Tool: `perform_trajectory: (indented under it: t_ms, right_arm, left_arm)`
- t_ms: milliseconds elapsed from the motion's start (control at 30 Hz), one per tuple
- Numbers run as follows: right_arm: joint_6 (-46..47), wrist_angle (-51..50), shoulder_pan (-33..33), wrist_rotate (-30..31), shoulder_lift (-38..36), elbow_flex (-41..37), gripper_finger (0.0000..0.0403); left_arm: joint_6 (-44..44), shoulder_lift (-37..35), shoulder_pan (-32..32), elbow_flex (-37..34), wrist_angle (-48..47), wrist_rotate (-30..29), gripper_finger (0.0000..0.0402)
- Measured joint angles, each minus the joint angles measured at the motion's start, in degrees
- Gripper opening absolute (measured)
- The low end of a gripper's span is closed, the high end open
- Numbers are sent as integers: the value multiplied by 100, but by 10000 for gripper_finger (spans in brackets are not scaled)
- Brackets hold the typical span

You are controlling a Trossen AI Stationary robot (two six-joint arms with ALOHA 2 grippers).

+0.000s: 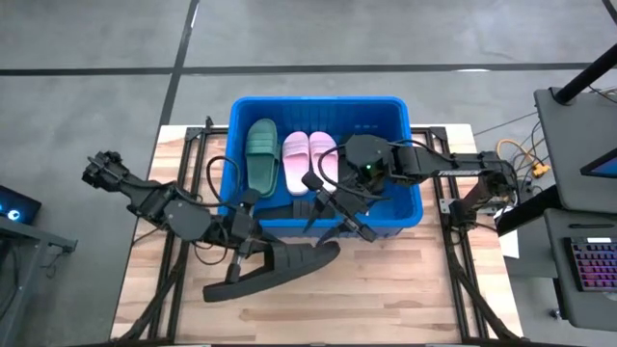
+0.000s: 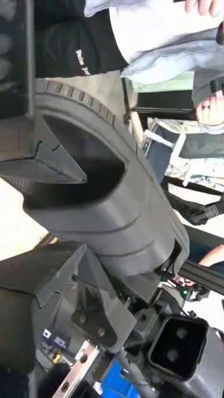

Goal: Pick and place slides into bin
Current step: Put the black slipper into the blue bin

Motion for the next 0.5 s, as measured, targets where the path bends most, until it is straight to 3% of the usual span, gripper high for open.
perform_trajectory:
  t_ms: [500]
  right_arm:
    - [-51,136,11,-3,-17,0,148]
  left_arm:
    - [-208,58,540,-31,85,375,0]
